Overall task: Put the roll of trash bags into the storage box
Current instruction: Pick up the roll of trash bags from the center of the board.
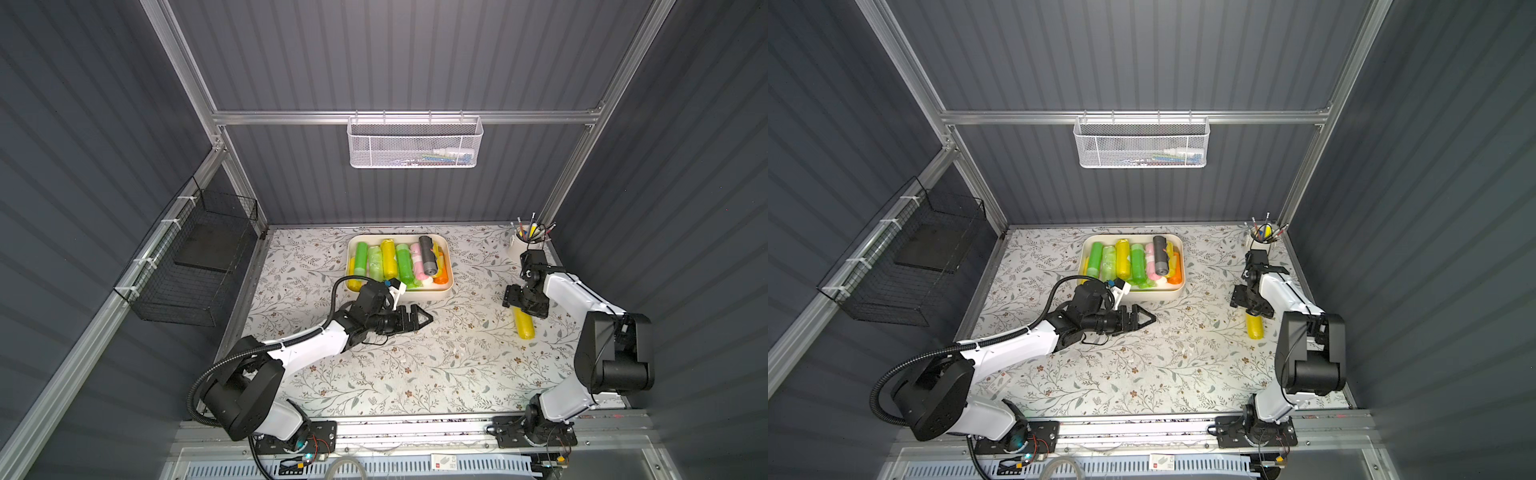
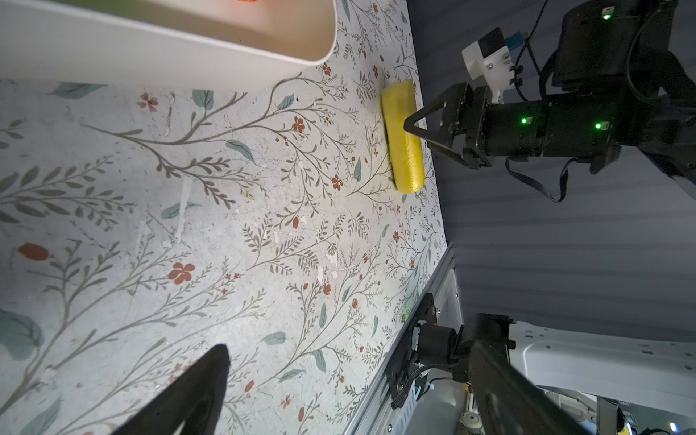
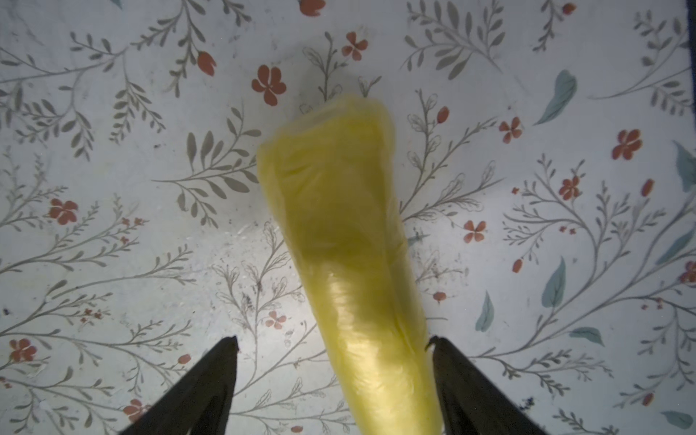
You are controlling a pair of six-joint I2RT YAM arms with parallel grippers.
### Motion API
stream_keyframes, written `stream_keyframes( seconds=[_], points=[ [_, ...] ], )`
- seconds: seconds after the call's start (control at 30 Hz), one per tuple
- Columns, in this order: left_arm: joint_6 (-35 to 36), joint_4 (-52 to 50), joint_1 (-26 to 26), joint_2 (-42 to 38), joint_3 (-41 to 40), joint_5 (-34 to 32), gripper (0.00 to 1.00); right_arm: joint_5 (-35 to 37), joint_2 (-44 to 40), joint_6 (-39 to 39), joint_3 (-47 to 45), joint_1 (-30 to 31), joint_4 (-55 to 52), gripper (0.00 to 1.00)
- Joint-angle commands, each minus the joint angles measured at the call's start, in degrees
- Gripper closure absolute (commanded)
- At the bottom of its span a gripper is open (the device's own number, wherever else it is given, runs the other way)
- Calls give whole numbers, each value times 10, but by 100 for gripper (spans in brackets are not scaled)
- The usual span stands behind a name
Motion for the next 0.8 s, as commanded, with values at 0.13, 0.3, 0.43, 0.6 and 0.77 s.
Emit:
stream_keyframes(
  seconds=[0.13,0.3,0.43,0.6,0.77],
  points=[
    [-5,7,-3,7,17,15,0,37,32,-18,12,-4,-6,18],
    [-7,5,-3,15,24,21,0,35,46,-23,11,-9,2,19],
    [-8,0,-3,18,30,25,0,32,55,-26,13,-17,10,20],
    [-2,-19,-3,10,30,16,0,20,78,-29,23,-18,20,22],
    [-2,-19,-3,2,23,8,0,12,102,-31,28,-19,24,23]
  ],
)
